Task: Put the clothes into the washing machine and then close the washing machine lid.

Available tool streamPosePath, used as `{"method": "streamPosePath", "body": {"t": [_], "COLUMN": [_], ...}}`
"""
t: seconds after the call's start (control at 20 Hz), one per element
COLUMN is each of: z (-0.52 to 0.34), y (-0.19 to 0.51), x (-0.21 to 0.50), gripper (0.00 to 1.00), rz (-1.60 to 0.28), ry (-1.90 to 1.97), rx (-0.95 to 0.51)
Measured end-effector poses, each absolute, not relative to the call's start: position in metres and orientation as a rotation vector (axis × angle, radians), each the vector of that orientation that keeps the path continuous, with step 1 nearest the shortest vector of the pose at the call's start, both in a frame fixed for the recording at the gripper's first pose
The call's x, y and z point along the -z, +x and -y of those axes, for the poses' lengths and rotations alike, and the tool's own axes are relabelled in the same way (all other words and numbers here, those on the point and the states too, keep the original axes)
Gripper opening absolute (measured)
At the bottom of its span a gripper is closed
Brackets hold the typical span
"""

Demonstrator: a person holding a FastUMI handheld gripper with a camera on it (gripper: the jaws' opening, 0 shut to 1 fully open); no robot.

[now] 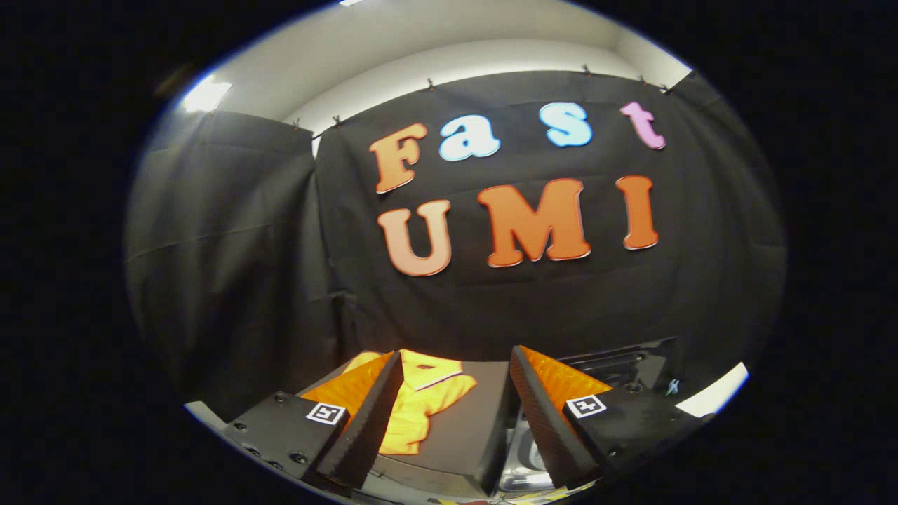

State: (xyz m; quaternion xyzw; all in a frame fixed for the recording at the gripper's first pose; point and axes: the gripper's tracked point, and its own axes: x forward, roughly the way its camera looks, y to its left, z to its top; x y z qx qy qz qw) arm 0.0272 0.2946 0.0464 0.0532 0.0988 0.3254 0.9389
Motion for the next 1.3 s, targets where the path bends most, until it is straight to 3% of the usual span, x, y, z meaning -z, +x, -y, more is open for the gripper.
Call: {"method": "streamPosePath", "body": {"t": [0.1,0.45,0.65,0.85,1.05,1.3], "z": [-0.341,-0.441,-0.46,-0.459,-0.467,-0.466], "y": [0.015,0.015,0.027,0.049,0.05,0.05], "x": [-0.049,0.001,0.055,0.1,0.142,0.153], "gripper": [0.98,0.98,0.99,0.98,0.99,0.97], "rz": [-0.215,-0.442,-0.634,-0.711,-0.81,-0.783], "ry": [0.125,0.086,0.044,-0.047,-0.092,-0.08], "rx": [-0.801,-0.979,-0.932,-0.805,-0.767,-0.771]}}
